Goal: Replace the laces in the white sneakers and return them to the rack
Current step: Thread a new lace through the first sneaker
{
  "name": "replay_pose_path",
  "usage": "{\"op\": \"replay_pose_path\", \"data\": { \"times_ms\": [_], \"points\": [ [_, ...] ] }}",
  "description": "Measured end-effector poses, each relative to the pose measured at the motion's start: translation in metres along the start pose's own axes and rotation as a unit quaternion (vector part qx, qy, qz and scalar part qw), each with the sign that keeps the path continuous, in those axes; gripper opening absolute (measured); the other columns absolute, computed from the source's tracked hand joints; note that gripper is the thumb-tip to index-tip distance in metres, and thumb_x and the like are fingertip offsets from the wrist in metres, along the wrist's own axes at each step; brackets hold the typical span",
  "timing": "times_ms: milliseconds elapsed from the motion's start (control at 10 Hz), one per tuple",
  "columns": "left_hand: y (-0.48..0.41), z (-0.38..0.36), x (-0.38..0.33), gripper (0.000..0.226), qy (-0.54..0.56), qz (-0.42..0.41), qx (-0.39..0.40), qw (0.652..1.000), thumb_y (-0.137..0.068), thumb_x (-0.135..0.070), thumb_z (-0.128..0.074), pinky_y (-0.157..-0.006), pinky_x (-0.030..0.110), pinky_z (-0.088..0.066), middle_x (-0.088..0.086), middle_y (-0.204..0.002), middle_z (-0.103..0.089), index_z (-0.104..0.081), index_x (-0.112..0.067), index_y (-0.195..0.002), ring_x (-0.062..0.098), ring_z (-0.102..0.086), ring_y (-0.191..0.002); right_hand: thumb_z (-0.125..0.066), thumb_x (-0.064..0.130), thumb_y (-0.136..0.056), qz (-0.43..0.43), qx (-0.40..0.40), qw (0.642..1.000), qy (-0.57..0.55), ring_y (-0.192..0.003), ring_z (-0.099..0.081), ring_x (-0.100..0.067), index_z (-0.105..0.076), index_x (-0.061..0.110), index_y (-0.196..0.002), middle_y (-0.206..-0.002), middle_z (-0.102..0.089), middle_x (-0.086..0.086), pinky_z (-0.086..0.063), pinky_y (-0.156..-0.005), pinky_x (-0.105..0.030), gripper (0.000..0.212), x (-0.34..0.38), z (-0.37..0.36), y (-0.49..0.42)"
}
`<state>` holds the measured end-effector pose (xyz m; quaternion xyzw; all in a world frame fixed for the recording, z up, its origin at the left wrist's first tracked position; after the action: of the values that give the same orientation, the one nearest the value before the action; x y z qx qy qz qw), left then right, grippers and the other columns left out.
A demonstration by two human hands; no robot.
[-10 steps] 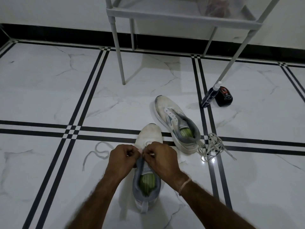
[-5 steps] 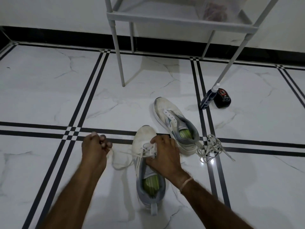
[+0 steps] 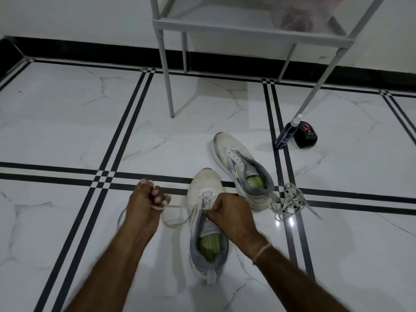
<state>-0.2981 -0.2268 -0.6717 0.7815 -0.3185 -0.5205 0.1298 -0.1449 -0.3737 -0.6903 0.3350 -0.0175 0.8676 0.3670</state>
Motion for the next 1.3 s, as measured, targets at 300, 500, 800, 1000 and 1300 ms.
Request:
{"op": "replay_pose_path", "data": {
  "times_ms": [300,500,800,1000,1300],
  "points": [
    [0.006,0.005,0.037,0.026,-0.522,-0.157,0.136,0.827,-0.098,-0.032,-0.063,-0.069,0.031,-0.049,-0.009,-0.085,-0.073,-0.071,-0.028,-0.073,0.010,-0.063,-0.080,-0.079,0.034,-0.085,0.030,-0.035,0.998,-0.042,-0.065,-0.063,-0.003,-0.062,0.030,-0.067,-0.066,-0.067,0.011,-0.049,-0.061,-0.019,0.025,-0.004,0.013,0.004],
    [0.004,0.011,0.007,0.032,-0.019,-0.009,-0.010,1.000,-0.105,-0.023,-0.046,-0.048,0.023,-0.046,-0.006,-0.054,-0.047,-0.048,-0.019,-0.073,0.012,-0.046,-0.052,-0.079,0.024,-0.083,0.031,-0.040,0.995,-0.081,-0.065,-0.065,-0.002,-0.067,0.027,-0.074,-0.068,-0.068,0.015,-0.054,-0.062,-0.020,0.015,-0.011,0.012,0.010],
    [0.002,0.028,0.041,0.040,-0.450,-0.032,0.095,0.888,-0.098,-0.039,-0.061,-0.072,0.031,-0.044,-0.005,-0.063,-0.065,-0.071,-0.013,-0.071,0.012,-0.058,-0.065,-0.078,0.014,-0.080,0.008,-0.048,0.993,-0.105,-0.064,-0.062,-0.002,-0.066,0.021,-0.066,-0.061,-0.064,0.013,-0.046,-0.056,-0.014,0.020,-0.010,0.014,0.004],
    [0.002,0.032,0.049,0.024,-0.673,-0.165,0.064,0.719,-0.086,-0.049,-0.067,-0.075,0.033,-0.052,-0.012,-0.094,-0.065,-0.057,-0.036,-0.103,0.014,-0.063,-0.087,-0.077,0.017,-0.081,0.006,-0.056,0.993,-0.100,-0.064,-0.064,-0.008,-0.068,0.015,-0.070,-0.064,-0.067,0.008,-0.053,-0.061,-0.028,0.014,-0.007,0.011,0.005],
    [0.003,0.014,0.054,0.034,-0.457,-0.119,0.083,0.877,-0.106,-0.034,-0.048,-0.075,0.027,-0.049,-0.004,-0.084,-0.073,-0.074,-0.020,-0.088,0.005,-0.063,-0.080,-0.078,0.018,-0.082,0.014,-0.054,0.994,-0.095,-0.066,-0.063,-0.008,-0.067,0.016,-0.072,-0.067,-0.067,0.008,-0.052,-0.060,-0.023,0.014,-0.008,0.010,0.004]
  ]
}}
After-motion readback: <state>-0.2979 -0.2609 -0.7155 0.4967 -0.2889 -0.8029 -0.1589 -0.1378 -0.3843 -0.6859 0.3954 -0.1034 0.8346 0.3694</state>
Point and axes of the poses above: each hand's wrist, its own y-axis away from the middle knuckle, its own z-axis out of the back of the hand, x = y × z, the point moved 3 cm from there along -y, towards the middle knuckle
